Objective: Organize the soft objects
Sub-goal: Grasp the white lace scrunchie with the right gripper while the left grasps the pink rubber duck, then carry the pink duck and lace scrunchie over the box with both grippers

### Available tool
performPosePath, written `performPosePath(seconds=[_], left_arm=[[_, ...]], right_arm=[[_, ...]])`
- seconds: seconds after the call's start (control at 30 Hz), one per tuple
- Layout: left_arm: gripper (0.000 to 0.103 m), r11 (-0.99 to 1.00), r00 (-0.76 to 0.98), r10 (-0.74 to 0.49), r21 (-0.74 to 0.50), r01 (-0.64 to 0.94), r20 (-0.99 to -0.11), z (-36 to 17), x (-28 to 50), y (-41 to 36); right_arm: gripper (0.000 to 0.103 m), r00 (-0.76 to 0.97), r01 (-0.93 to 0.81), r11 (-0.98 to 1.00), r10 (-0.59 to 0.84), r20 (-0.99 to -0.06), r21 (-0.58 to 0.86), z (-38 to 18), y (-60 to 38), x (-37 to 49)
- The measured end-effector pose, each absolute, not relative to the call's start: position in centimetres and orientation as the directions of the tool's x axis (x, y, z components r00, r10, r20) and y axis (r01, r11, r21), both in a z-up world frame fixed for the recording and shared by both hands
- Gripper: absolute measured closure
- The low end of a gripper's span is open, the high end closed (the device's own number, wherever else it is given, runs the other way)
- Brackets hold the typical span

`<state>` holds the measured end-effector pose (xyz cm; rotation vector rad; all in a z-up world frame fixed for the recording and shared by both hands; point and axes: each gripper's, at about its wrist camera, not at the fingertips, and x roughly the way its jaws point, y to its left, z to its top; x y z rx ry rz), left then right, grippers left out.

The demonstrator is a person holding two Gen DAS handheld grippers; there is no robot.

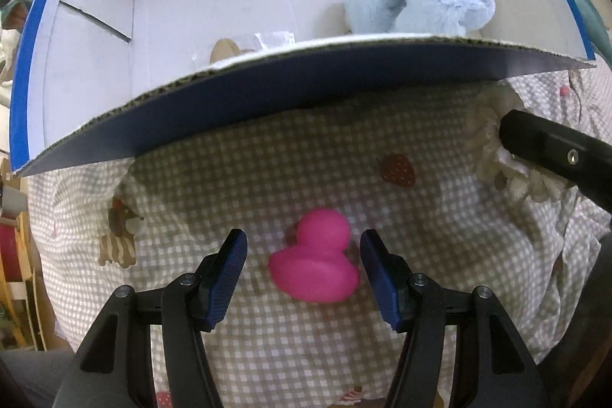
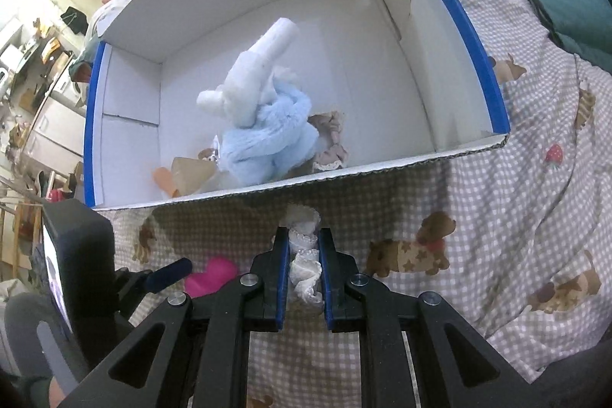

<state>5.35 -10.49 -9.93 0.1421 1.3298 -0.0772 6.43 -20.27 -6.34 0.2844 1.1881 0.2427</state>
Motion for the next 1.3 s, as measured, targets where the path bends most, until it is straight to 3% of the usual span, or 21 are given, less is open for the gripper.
performPosePath(seconds=[0.13, 0.23, 0.7, 1.3], left_arm=[[0.046, 0.989, 0.251, 0.014, 0.05, 0.136, -0.968, -9.9, 5.3, -10.4], [0.064, 0.991, 0.227, -0.028, 0.003, 0.132, -0.974, -10.1, 6.1, -9.9], [0.064, 0.997, 0.278, 0.053, 0.069, 0.046, -0.959, -8.5, 5.2, -5.9], [0.064, 0.996, 0.369, 0.06, 0.031, -0.082, -0.928, -2.6, 2.2, -1.7]], right_arm=[[0.087, 0.362, -0.04, 0.938, 0.335, -0.87, 0.344, -6.2, -20.4, 6.4], [0.087, 0.366, -0.038, 0.938, 0.333, -0.869, 0.344, -6.1, -20.4, 6.3], [0.087, 0.367, -0.036, 0.933, 0.345, -0.864, 0.357, -5.9, -20.7, 6.1], [0.087, 0.37, -0.115, 0.933, 0.359, -0.857, 0.341, -5.3, -18.6, 4.7]])
